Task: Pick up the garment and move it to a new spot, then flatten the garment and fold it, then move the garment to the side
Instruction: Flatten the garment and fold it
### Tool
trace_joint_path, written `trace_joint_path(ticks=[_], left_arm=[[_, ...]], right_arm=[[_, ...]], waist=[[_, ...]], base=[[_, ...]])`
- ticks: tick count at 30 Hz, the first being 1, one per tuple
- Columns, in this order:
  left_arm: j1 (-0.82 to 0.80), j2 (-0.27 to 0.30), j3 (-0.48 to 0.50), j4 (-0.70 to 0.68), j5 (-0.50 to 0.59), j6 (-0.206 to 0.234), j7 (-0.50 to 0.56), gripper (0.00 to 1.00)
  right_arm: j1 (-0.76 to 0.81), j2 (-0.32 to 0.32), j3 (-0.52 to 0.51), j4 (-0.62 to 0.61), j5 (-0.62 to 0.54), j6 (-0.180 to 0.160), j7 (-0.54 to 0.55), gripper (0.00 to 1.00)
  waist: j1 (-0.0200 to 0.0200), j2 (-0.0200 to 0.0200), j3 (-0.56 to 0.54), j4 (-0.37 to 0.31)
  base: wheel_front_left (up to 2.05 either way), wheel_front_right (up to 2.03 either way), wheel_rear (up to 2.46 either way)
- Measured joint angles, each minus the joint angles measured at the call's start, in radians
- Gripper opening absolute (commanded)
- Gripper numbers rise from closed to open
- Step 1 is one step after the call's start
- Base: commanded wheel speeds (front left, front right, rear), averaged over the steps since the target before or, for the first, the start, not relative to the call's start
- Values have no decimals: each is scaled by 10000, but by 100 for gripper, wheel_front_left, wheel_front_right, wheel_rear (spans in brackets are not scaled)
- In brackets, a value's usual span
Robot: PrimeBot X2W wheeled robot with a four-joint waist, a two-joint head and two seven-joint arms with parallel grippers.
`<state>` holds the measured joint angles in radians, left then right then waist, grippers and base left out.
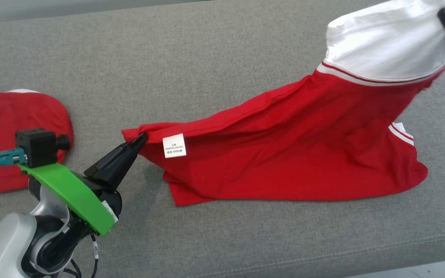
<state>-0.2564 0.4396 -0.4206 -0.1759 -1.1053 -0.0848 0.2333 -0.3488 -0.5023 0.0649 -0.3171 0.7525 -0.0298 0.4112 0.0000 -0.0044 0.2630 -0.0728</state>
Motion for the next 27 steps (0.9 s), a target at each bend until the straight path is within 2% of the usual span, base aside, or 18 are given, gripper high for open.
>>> trace_joint_path(ticks=[7, 12, 16, 18, 22, 25, 26, 27], left_arm=[[-8, 905, 314, -2447, -617, -132, 731, 0], [-101, 1662, 855, -4357, -1137, -111, 1404, 0], [-171, 1996, 1212, -5306, -1758, 165, 1883, 0], [-298, 2257, 1398, -5607, -2094, 462, 2247, 0], [-698, 2477, 1712, -5237, -2878, 1198, 2905, 0], [-1052, 2648, 1643, -4038, -3248, 1570, 3488, 0], [-1439, 2644, 1524, -3085, -3365, 1820, 3760, 0], [-1715, 2642, 1371, -2614, -3352, 1820, 3931, 0]], right_arm=[[377, -98, -1613, -1578, 1233, -71, -368, 0], [495, -443, -2410, -2763, 2234, -109, 40, 0], [512, -825, -2706, -3239, 2650, -186, 569, 0], [510, -1001, -2840, -3388, 3010, -318, 920, 0], [480, -1235, -2625, -3154, 3488, -426, 1632, 0], [185, -1216, -1737, -2259, 3501, -441, 2004, 0], [-211, -1003, -1104, -1501, 3405, -531, 2115, 0], [-453, -909, -853, -1099, 3170, -617, 2119, 0]], waist=[[0, 0, -817, 25], [0, 0, -1351, 88], [0, 0, -1478, 137], [0, 0, -1422, 154], [0, 0, -1104, 191], [0, 0, -774, 240], [0, 0, -539, 286], [0, 0, -420, 315]], base=[[0, 0, 0], [0, 0, 0], [0, 0, 0], [0, 0, 0], [0, 0, 0], [0, 0, 0], [0, 0, 0], [0, 0, 0]])
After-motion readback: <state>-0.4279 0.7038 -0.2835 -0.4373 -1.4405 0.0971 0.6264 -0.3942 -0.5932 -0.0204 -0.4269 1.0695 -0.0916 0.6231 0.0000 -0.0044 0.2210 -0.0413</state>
